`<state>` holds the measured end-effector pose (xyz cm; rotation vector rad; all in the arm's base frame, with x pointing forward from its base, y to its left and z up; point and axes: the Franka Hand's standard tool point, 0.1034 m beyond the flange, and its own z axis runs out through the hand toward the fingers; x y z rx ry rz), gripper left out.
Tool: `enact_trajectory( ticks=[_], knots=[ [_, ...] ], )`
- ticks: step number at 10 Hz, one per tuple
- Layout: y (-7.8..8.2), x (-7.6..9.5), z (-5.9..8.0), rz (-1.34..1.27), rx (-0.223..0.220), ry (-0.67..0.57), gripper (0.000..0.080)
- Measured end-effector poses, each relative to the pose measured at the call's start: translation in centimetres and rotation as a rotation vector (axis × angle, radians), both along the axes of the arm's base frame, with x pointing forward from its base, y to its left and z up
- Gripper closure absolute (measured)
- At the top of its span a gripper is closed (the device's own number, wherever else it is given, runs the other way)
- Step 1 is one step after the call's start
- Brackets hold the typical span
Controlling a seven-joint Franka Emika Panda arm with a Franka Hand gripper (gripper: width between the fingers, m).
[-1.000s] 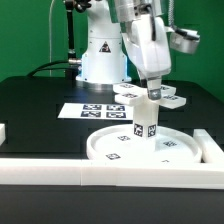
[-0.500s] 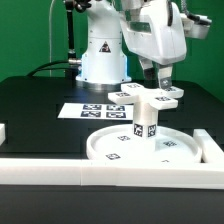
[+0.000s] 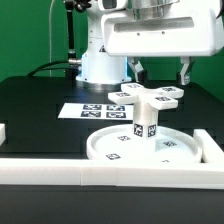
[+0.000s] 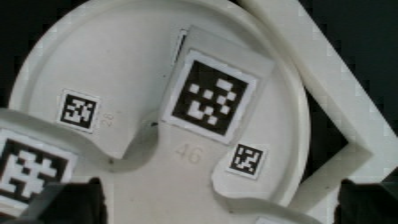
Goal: Assemble round table
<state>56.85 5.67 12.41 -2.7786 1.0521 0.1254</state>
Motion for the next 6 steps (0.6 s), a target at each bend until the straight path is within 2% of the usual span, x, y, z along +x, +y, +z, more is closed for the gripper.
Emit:
enact_trajectory(
  ticks=[4,6],
  knots=[
    [-0.07,-0.03,-0.08,0.324,0.005,-0.06,0.015],
    [-0.2,0.2,-0.03,0.626,-0.014,-0.119,0.015]
  ],
)
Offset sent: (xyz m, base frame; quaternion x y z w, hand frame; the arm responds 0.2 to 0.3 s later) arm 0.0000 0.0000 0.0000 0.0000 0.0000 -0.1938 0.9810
